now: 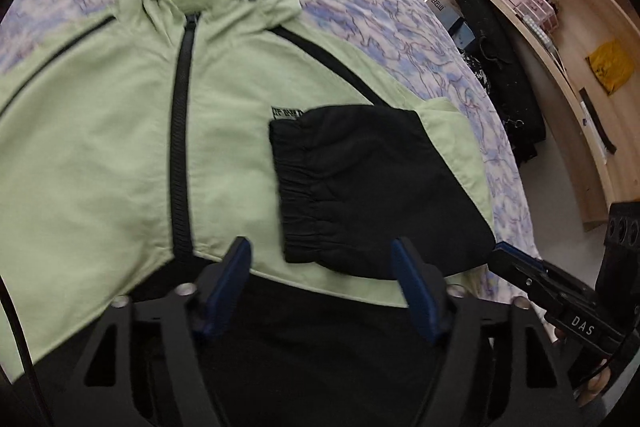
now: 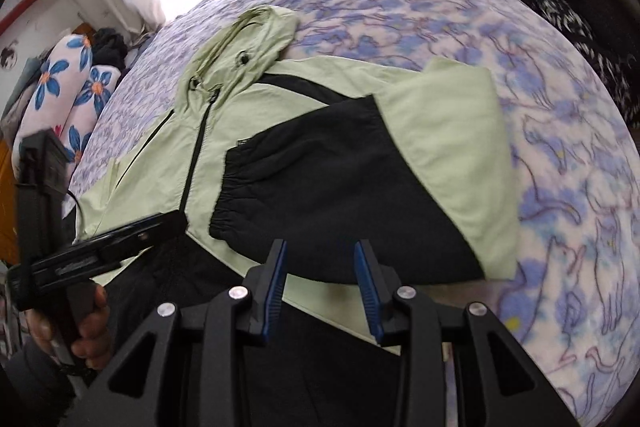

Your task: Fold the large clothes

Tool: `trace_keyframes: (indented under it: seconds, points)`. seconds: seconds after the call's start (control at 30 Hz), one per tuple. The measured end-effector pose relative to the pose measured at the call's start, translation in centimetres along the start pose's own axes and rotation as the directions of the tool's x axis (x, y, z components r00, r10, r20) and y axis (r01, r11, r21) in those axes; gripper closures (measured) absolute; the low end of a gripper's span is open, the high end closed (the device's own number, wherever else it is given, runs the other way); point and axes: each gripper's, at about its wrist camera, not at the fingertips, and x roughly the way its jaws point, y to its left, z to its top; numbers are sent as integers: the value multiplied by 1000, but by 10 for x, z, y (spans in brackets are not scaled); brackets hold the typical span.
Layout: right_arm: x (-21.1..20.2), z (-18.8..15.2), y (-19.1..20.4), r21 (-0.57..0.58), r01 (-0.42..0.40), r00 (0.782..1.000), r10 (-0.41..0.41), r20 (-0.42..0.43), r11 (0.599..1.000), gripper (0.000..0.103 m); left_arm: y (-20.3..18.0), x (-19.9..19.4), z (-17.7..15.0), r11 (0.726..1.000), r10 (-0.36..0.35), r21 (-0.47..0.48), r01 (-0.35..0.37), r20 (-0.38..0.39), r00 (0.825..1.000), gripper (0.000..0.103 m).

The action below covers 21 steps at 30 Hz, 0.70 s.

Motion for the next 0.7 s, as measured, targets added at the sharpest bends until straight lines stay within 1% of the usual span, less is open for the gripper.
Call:
trace_keyframes:
  seconds: [0.03,0.1,0.17,0.3,0.4,0.43,0.47,0.5,0.53,0.57,0.6,0.63,0.7]
  points:
    - [-1,-1,-5,8,1,1000,-1,0,1000,69,-1,7,-1,1000,-9,0,9,-5,1000,44]
    - [-4,-3,-14,24,6,1000,-6,0,1000,69,-4,17,-1,1000,-12,12,12,-9,1000,44]
    - [-4,-4,-22,38,3,1000,-3,-1,999,69,-7,29,0,1000,13,16,-13,-19,1000,44]
    - [-4,-8,-34,57,-4,1000,4,3,998,69,-6,54,0,998,59,-2,-59,-64,996,42]
    - [-3,-10,-40,69,-10,1000,9,1,998,69,-9,62,0,997,82,9,-82,-51,995,42]
    - [-3,-10,-42,72,-8,1000,8,1,997,69,-14,65,1,995,95,12,-95,-53,994,46]
    - [-3,-10,-44,75,-4,1000,4,0,997,69,-18,67,2,994,110,23,-109,-58,992,65]
    - [-3,-10,-46,78,-2,1000,1,2,997,69,-27,70,4,985,169,54,-166,-61,984,71]
    - [-4,-10,-47,82,1,1000,-1,4,997,69,-32,69,8,977,203,79,-198,-60,977,73]
    - [-5,-9,-49,88,2,1000,-3,8,996,69,-40,67,9,966,241,107,-236,-35,970,81]
    - [-7,-9,-51,94,4,1000,-6,12,996,69,-49,63,11,955,265,137,-263,0,964,84]
    - [-9,-9,-53,102,9,1000,-11,18,995,69,-62,56,14,942,284,175,-287,46,958,87]
    - [-13,-9,-58,117,17,999,-21,29,993,69,-80,40,21,927,292,209,-311,118,949,89]
